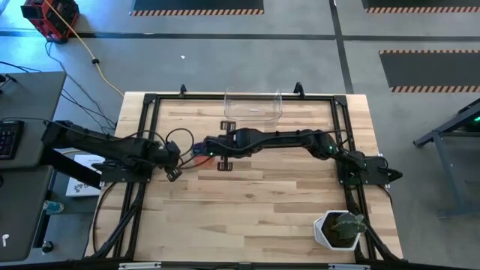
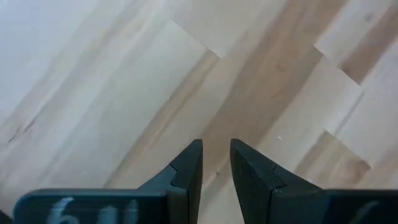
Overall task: Nest measuring cups in basket
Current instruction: Put the nested measuring cups into the bin
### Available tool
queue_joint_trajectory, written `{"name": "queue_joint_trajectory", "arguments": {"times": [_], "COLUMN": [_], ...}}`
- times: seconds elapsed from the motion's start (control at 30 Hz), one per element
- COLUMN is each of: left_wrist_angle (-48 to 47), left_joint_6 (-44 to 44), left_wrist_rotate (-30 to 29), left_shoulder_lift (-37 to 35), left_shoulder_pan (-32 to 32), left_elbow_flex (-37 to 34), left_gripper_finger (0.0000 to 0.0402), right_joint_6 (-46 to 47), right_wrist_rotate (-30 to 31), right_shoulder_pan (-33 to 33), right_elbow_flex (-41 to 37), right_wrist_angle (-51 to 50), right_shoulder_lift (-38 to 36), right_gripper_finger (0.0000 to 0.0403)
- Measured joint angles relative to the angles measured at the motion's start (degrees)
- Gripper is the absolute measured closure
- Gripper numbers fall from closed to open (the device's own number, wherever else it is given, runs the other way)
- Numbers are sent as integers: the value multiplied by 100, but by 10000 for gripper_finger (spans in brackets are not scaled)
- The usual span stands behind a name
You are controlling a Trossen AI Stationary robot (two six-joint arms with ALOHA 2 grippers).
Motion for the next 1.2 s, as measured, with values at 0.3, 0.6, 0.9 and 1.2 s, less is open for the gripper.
{"name": "queue_joint_trajectory", "arguments": {"times": [0.3,0.6,0.9,1.2], "left_wrist_angle": [167,1077,1585,1801], "left_joint_6": [-58,475,1007,1130], "left_wrist_rotate": [-54,57,-48,-62], "left_shoulder_lift": [0,0,0,0], "left_shoulder_pan": [644,902,1216,1809], "left_elbow_flex": [0,0,0,0], "left_gripper_finger": [328,328,328,328], "right_joint_6": [760,1295,1587,3120], "right_wrist_rotate": [820,1533,2694,3794], "right_shoulder_pan": [-96,-213,-583,-1180], "right_elbow_flex": [41,39,39,23], "right_wrist_angle": [-547,-1108,-1497,-2639], "right_shoulder_lift": [-235,-276,-368,-377], "right_gripper_finger": [375,375,375,375]}}
